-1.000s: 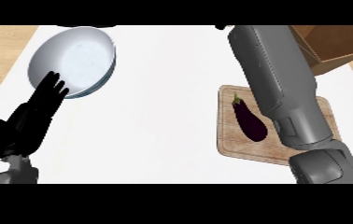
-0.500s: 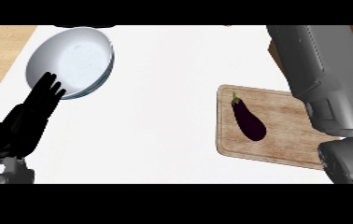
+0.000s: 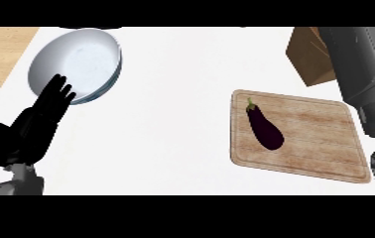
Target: Pick the lemon from the cutting board and place it in the cardboard box
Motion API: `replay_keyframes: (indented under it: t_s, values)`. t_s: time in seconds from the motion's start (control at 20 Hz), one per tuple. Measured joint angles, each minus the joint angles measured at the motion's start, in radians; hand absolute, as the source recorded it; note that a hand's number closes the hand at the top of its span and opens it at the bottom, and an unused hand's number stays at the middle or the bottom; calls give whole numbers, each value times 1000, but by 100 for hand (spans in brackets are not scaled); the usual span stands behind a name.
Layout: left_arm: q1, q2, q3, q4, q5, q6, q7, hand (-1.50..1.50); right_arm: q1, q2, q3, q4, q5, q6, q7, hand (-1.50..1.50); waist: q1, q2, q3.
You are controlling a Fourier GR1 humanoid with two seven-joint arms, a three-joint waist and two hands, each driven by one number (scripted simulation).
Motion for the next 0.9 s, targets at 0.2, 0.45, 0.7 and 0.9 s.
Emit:
replay_keyframes:
  t_s: [0.2,0.45,0.7,0.9]
  values:
    - [-4,2,8,9,9,-10,-4,0,25,-35,-25,72,-20,-71,-69,150,5,2,0]
    - [-19,21,26,32,24,-33,-7,0,69,-61,-67,165,-57,-159,-158,150,13,7,0]
    - [-14,9,16,30,10,-27,-20,0,92,-78,-123,250,-113,-137,-169,-150,17,6,0]
    - [-3,-1,12,31,3,-29,-41,0,129,-91,-169,297,-159,-135,-181,-150,19,6,1]
